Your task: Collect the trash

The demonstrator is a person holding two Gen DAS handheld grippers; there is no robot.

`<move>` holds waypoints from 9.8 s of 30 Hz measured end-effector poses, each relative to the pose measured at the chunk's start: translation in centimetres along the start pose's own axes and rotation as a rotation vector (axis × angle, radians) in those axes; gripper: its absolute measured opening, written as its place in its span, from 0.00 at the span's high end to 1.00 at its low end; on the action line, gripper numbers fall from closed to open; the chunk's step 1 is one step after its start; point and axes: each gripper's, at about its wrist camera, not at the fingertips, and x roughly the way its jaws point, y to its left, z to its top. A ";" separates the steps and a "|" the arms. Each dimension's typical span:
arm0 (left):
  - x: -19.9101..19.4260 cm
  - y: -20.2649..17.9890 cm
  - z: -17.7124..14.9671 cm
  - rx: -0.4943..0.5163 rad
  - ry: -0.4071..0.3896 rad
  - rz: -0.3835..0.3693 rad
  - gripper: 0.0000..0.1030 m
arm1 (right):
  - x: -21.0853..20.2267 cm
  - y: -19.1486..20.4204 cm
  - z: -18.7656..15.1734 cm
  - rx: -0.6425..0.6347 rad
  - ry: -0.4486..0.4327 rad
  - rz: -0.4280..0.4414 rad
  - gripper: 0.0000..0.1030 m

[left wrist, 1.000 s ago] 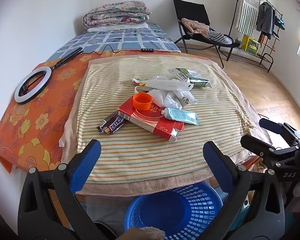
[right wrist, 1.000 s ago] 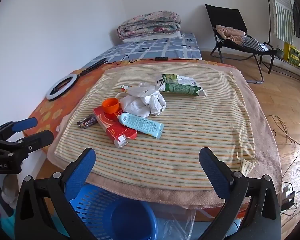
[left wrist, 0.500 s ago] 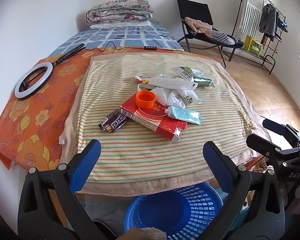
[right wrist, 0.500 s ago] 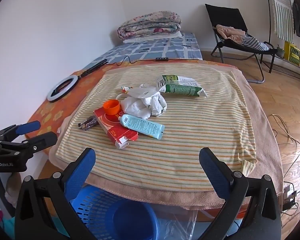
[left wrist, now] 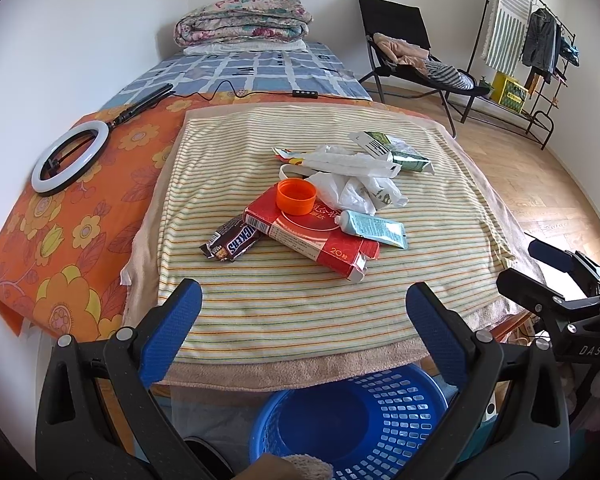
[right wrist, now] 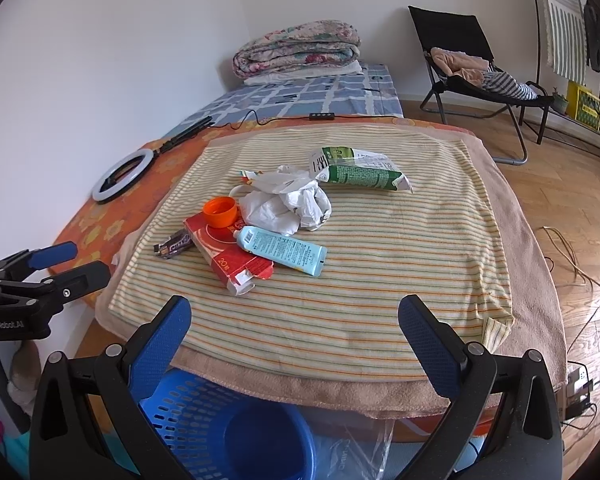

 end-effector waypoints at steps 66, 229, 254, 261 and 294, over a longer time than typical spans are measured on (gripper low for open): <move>1.9 0.4 0.3 0.036 0.060 0.038 0.00 | 1.9 0.3 -0.5 -0.014 0.106 -0.008 0.00; 3.2 -1.4 -5.8 0.200 0.177 -0.084 0.53 | 1.9 3.7 -3.2 -0.238 0.200 0.279 0.95; 5.8 -2.3 -16.0 0.189 0.378 -0.087 0.53 | 4.0 5.7 -13.6 -0.214 0.391 0.313 0.95; 6.6 -2.5 -16.4 0.190 0.401 -0.082 0.53 | 4.9 5.8 -14.2 -0.200 0.419 0.299 0.94; 7.3 -1.7 -16.2 0.169 0.420 -0.045 0.44 | 5.0 5.0 -13.5 -0.170 0.393 0.241 0.56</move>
